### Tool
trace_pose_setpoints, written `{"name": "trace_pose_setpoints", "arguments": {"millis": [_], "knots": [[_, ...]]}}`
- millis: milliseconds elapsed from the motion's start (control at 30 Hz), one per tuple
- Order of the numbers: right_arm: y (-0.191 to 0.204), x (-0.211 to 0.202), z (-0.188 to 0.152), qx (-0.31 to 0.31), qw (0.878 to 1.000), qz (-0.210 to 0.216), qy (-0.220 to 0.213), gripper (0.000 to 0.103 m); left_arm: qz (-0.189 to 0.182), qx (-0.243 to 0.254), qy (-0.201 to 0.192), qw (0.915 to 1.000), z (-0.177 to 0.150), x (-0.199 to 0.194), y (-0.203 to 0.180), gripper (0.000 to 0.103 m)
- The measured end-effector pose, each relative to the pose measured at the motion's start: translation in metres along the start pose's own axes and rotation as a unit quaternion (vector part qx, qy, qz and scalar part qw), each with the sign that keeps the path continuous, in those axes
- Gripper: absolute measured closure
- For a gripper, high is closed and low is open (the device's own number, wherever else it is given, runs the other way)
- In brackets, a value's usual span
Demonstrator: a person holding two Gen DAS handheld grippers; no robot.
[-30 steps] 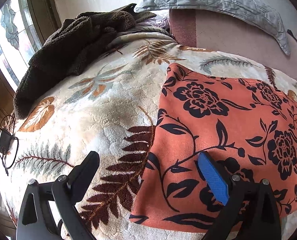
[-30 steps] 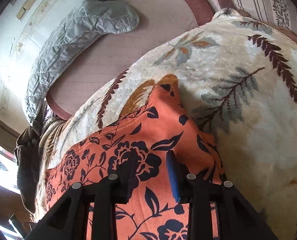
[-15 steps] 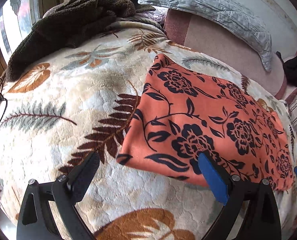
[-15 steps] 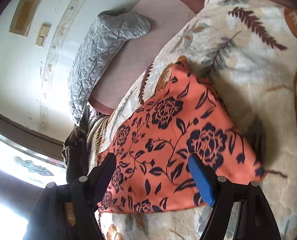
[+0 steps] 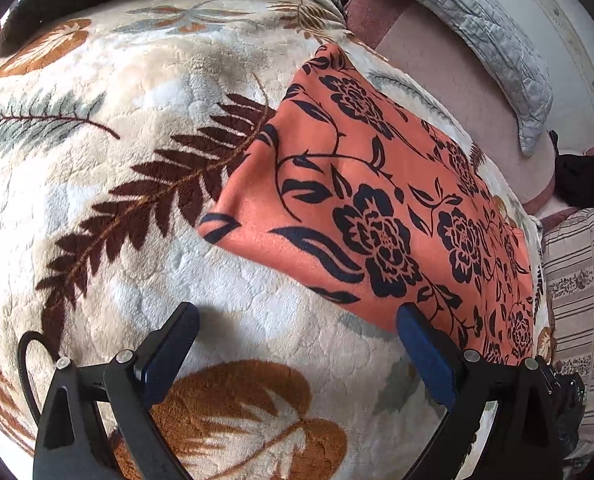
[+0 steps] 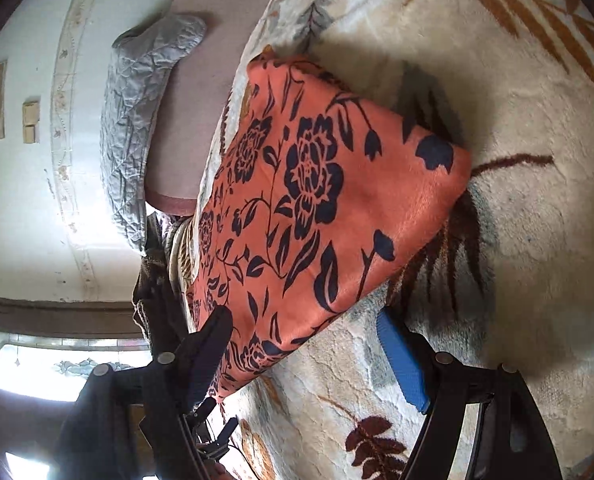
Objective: Fold small clothes
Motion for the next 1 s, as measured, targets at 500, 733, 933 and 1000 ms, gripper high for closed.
{"name": "trace_pose_setpoints", "arguments": {"millis": [500,733,933,1000], "knots": [[0.023,0.044,0.039,-0.005,0.996,0.031,-0.083,0.022,-0.047,-0.057,-0.081,0.9939,0.047,0.034,-0.017,0.037],[0.018,0.054,0.041,-0.017,0.996,0.013,-0.084,0.081,-0.045,-0.044,-0.105,0.9925,0.053,0.027,-0.012,0.073],[0.059,0.03,0.033,-0.158,0.978,0.003,-0.137,0.087,-0.062,-0.022,-0.131,0.9892,0.063,0.0,-0.021,0.079],[0.073,0.021,0.024,-0.196,0.969,0.007,-0.15,0.087,-0.065,-0.021,-0.136,0.9883,0.066,-0.009,-0.022,0.079]]}}
Point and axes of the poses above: each gripper's, at about its wrist camera, not at the fingertips, and x roughly the way its jaws point, y to its left, z to its top, the point moved 9 cm from there along x, roughly the way its jaws point, and after that the axes turned 14 degrees about -y, right-handed, at the moved point
